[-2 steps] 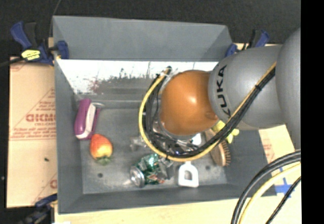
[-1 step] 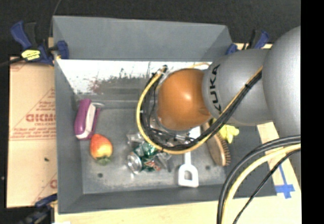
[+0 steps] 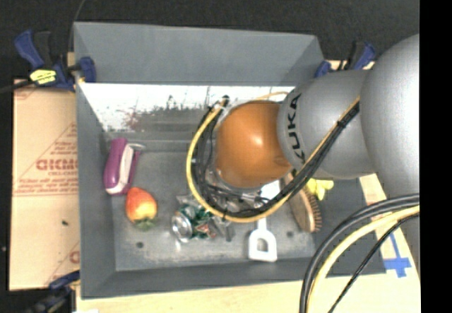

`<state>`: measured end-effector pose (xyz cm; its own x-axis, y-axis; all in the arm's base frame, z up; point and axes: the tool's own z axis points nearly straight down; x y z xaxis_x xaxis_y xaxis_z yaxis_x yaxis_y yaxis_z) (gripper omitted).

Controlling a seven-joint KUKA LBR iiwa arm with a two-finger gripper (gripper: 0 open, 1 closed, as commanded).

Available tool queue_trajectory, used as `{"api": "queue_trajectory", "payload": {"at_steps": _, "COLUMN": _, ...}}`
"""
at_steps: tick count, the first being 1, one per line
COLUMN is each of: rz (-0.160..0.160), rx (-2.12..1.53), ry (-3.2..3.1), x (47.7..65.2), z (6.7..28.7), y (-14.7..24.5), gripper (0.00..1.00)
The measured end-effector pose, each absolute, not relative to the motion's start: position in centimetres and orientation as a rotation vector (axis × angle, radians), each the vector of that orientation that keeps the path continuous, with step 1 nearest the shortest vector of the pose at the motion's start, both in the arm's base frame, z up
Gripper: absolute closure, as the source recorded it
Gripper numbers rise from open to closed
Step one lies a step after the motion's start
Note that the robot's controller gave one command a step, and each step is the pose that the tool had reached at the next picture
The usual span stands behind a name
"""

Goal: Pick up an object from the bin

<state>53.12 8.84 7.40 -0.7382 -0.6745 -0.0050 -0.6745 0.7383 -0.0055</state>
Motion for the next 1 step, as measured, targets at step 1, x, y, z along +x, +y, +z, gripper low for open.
{"api": "queue_trajectory", "payload": {"at_steps": 1, "rz": -0.005, "rx": -1.133, "ry": 2.922, "x": 53.14, "z": 7.44, "y": 8.85, "gripper": 1.00}}
